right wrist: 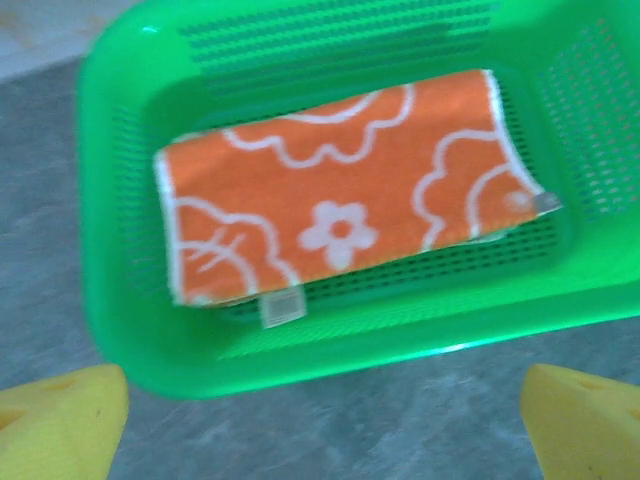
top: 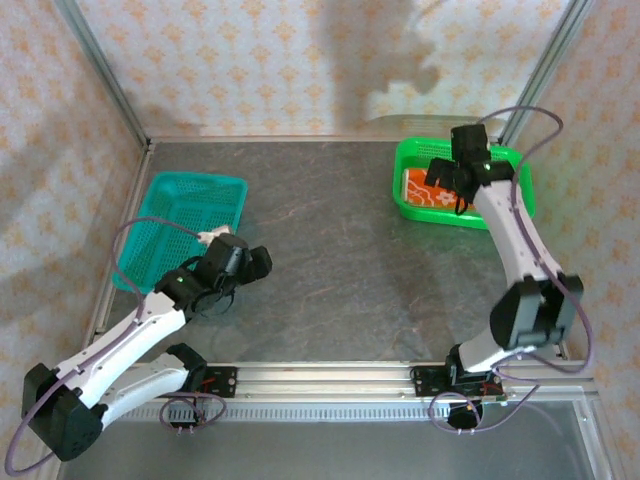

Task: Fold and stack the towels

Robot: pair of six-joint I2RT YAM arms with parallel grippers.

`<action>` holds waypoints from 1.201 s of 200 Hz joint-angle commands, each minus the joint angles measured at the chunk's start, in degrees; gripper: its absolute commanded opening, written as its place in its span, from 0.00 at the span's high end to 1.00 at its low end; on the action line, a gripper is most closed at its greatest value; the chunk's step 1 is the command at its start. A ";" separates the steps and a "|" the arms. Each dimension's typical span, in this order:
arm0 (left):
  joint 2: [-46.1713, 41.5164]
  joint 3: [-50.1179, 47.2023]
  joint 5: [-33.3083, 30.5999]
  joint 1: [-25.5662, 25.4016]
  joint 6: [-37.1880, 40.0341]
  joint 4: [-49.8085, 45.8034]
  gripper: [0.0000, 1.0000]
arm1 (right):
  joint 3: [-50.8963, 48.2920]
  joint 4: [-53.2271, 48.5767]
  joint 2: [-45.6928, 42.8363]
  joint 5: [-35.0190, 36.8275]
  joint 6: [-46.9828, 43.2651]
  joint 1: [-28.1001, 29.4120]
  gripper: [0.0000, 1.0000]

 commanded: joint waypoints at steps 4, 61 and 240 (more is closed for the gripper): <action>-1.34 4.02 -8.25 2.69 4.66 -8.04 0.00 | -11.60 10.48 -6.25 -8.05 5.59 0.86 0.01; 4.03 5.18 -14.71 13.20 16.75 -1.67 0.00 | -37.98 29.71 -22.94 -2.76 2.31 3.51 0.01; 33.49 -18.43 -7.37 26.04 42.97 82.14 0.00 | -49.92 70.92 -1.03 13.72 -12.37 2.72 0.01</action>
